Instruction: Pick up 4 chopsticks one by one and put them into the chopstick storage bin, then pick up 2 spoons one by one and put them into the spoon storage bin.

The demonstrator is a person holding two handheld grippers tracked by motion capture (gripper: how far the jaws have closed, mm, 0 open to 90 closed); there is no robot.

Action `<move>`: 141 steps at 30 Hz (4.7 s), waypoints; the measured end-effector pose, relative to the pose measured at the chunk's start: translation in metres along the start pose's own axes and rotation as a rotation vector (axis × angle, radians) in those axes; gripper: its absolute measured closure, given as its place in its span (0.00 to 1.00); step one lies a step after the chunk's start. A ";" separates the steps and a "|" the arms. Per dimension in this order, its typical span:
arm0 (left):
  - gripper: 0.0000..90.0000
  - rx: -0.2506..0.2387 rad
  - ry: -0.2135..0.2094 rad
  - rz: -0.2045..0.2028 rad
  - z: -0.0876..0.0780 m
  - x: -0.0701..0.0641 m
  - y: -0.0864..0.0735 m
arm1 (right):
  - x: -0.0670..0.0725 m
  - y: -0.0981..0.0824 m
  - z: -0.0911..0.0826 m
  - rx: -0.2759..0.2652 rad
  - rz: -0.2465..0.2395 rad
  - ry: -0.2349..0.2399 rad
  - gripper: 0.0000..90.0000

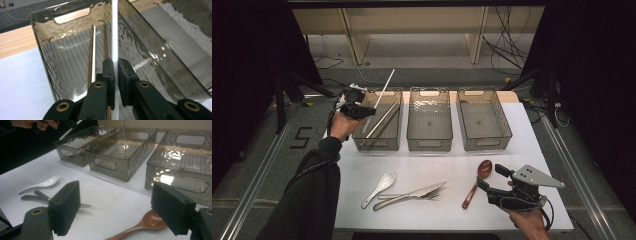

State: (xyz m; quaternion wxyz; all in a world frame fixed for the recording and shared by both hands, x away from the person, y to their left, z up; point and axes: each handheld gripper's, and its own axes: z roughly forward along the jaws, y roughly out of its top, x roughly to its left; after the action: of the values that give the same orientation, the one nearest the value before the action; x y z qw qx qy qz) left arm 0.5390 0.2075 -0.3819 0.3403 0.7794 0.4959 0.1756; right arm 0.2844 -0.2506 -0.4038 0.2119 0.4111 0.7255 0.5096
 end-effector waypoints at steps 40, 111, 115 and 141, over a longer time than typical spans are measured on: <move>0.37 -0.013 -0.141 -0.008 -0.068 -0.035 -0.050 | 0.001 0.001 0.000 -0.001 -0.015 -0.012 0.27; 0.33 0.446 -0.164 0.264 -0.052 -0.106 -0.160 | 0.003 0.003 0.006 0.012 -0.039 0.011 0.27; 0.38 0.467 -0.170 0.264 -0.049 -0.105 -0.162 | 0.003 0.003 0.006 0.008 -0.038 0.010 0.27; 0.78 0.509 -0.158 0.327 -0.040 -0.105 -0.167 | 0.006 0.005 0.010 0.014 -0.056 0.013 0.28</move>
State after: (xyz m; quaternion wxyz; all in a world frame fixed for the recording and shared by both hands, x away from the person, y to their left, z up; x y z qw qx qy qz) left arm 0.3586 0.1742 -0.4640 0.1392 0.9202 0.3640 0.0370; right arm 0.2901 -0.2399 -0.4026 0.2186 0.3887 0.7416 0.5011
